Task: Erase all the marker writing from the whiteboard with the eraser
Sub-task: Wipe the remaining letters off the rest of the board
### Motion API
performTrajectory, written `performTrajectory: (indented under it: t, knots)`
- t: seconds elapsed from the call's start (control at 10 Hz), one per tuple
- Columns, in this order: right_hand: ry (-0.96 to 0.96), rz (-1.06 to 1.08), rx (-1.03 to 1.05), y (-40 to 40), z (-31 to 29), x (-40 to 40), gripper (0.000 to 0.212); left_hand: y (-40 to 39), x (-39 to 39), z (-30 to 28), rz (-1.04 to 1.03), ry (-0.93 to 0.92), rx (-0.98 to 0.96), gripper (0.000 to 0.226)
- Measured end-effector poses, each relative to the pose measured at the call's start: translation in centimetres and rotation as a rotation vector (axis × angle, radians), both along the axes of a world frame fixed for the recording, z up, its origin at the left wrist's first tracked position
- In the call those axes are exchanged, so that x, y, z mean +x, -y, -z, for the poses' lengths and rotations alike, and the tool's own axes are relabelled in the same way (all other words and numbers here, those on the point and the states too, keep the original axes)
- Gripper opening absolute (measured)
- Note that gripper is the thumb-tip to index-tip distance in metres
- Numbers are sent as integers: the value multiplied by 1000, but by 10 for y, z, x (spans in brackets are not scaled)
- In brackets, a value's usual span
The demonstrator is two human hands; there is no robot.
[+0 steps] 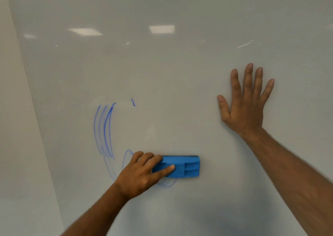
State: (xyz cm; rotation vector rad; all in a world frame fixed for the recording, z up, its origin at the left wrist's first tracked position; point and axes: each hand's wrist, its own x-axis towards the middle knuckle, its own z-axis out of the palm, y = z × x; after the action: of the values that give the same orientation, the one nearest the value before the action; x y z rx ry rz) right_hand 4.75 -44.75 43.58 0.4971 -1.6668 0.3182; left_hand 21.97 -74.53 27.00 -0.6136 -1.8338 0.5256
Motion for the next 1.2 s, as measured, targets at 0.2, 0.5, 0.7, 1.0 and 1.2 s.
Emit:
performTrajectory:
  t: [0.2,0.5,0.7,1.0,1.2]
  knots:
    - [2,-2,13,-1,0,0,74,12,16,34,-43,156,-217,45]
    - [-6,-29,9,-1,1,0,74,28,28,-24,-190,-56,-33,52]
    - [-8,-44,15,-1,1,-2,73,28,28,-72,-212,-322,615,49]
    - [-9,-52,27,-3,2,-2,74,24,23,-113,31,-488,1348,64]
    - [63,-142,-28,20,2,15,74,51,31,-99,-106,-441,1119,63]
